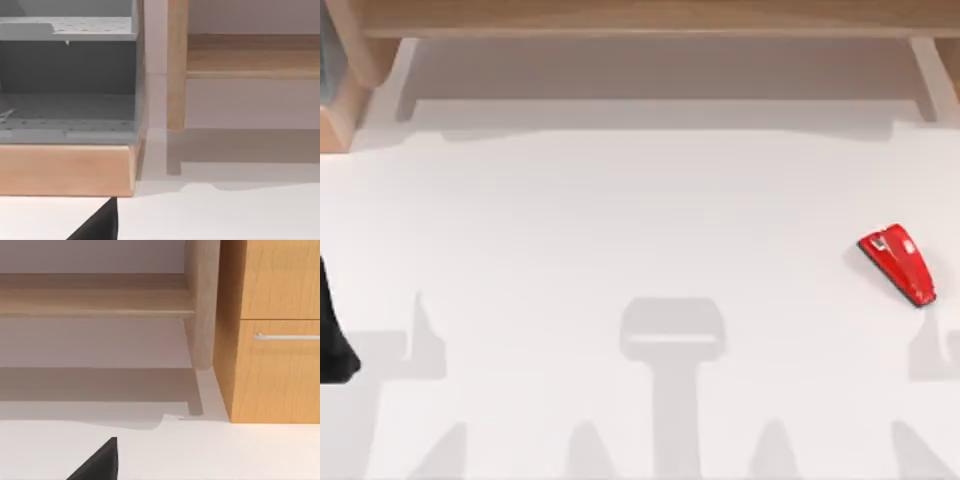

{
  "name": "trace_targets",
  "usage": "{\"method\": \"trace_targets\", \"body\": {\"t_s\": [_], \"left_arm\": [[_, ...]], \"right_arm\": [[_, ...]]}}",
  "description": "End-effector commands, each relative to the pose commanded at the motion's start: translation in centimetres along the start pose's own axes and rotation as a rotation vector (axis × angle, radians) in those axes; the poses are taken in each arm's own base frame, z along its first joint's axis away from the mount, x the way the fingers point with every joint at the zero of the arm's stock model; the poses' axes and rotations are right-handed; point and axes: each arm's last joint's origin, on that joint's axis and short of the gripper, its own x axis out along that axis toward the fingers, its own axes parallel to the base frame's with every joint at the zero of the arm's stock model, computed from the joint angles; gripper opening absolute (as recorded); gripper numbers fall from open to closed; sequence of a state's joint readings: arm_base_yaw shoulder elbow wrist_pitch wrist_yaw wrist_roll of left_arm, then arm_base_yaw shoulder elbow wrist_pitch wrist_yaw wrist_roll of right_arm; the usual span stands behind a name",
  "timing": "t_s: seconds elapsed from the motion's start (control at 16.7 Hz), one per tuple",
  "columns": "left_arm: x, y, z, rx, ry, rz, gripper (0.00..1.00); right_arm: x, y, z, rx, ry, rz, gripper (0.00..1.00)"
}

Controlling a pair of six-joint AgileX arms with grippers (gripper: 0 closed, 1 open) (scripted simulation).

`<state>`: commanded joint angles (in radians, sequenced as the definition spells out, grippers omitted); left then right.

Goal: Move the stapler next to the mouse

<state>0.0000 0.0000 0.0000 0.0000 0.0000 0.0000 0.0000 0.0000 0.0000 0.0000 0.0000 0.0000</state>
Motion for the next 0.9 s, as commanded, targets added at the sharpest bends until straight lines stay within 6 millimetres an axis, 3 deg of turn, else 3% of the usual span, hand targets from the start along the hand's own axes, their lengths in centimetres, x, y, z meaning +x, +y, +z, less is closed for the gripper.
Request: {"method": "trace_targets", "body": {"t_s": [0.24,0.54,0.72,0.9], "left_arm": [[0.0,0.0,0.0,0.0,0.0,0.0,1.0],[0.0,0.0,0.0,0.0,0.0,0.0,1.0],[0.0,0.0,0.0,0.0,0.0,0.0,1.0],[0.0,0.0,0.0,0.0,0.0,0.0,1.0]], "right_arm": [[0.0,0.0,0.6,-0.006,0.021,0.005,1.0],[1.1,0.4,5.1,-0.058,0.199,0.034,1.0],[3.9,0.8,7.9,-0.108,0.413,0.069,1.0],[8.7,1.6,9.3,-0.169,0.686,0.121,1.0]]}}
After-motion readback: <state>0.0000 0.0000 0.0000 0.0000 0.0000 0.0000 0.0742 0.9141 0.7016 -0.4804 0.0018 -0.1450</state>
